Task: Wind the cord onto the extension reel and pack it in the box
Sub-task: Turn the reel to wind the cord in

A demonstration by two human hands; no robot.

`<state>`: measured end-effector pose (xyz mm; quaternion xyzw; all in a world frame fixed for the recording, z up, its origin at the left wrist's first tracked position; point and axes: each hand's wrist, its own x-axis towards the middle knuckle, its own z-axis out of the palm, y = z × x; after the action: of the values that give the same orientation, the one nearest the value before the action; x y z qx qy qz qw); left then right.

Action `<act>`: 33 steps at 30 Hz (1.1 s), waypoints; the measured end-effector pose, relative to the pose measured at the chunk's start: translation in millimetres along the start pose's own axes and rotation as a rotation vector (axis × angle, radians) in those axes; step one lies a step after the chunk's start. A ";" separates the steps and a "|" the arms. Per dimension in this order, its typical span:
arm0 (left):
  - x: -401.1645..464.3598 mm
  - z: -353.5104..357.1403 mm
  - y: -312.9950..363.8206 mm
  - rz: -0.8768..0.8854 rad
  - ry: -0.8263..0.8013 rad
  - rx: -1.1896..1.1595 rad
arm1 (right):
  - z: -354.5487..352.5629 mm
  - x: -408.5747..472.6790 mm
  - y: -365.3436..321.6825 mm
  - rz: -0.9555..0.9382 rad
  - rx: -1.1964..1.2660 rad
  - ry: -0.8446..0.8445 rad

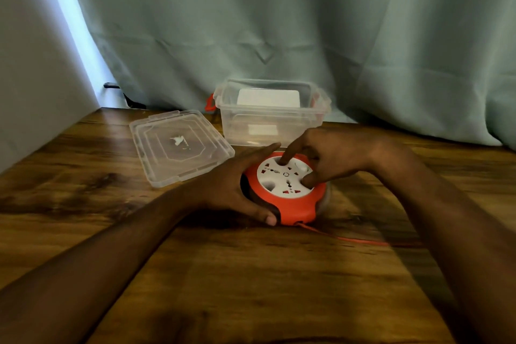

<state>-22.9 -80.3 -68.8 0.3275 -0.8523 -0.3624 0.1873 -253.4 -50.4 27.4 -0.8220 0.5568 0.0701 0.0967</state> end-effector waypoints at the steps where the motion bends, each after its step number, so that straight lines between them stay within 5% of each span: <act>1: -0.6 0.3 -0.5 0.001 0.004 -0.005 | 0.1 1.0 0.0 0.000 0.000 0.001; 33: -0.9 3.7 -0.6 0.094 -0.006 0.054 | 11.2 0.7 -15.2 0.074 -0.011 0.074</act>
<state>-24.0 -78.1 -71.8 0.2908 -0.8768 -0.3311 0.1926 -239.2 -42.9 17.6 -0.8033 0.5897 0.0462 0.0691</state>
